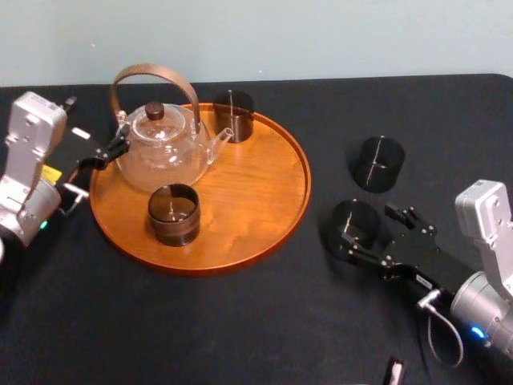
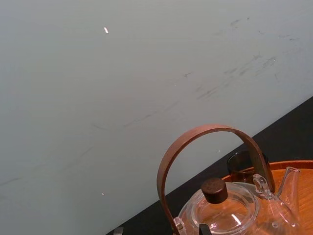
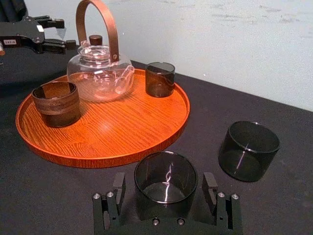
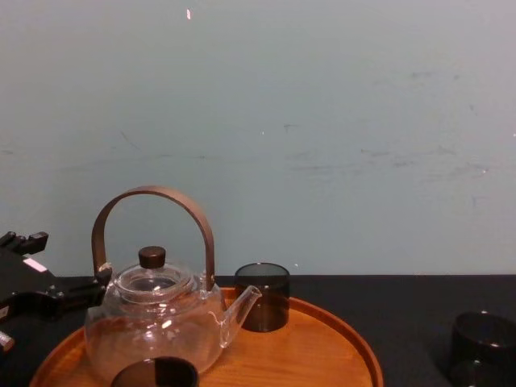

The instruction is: Pick up the glass from the table and place it on the tray.

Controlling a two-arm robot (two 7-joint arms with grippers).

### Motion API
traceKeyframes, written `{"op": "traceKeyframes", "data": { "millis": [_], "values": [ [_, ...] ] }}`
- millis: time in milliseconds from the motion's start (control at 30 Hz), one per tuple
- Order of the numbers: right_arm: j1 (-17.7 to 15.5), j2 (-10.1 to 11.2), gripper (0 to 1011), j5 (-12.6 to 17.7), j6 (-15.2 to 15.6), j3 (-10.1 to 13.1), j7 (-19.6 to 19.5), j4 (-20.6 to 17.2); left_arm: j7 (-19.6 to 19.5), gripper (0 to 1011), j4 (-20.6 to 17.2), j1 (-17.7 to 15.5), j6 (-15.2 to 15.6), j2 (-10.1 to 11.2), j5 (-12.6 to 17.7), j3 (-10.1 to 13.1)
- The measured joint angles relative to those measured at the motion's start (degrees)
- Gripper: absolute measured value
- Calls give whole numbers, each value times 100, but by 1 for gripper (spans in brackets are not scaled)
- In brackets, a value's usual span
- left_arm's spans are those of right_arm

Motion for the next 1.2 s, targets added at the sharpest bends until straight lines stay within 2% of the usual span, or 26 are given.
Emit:
{"op": "traceKeyframes", "data": {
  "millis": [733, 1200],
  "values": [
    [70, -379, 1002, -147, 127, 139, 307, 338, 0, 1001, 1, 0, 0, 0, 0, 0],
    [313, -649, 1002, -293, 185, 177, 540, 704, 0, 1001, 0, 0, 0, 0, 0, 0]
  ]
}}
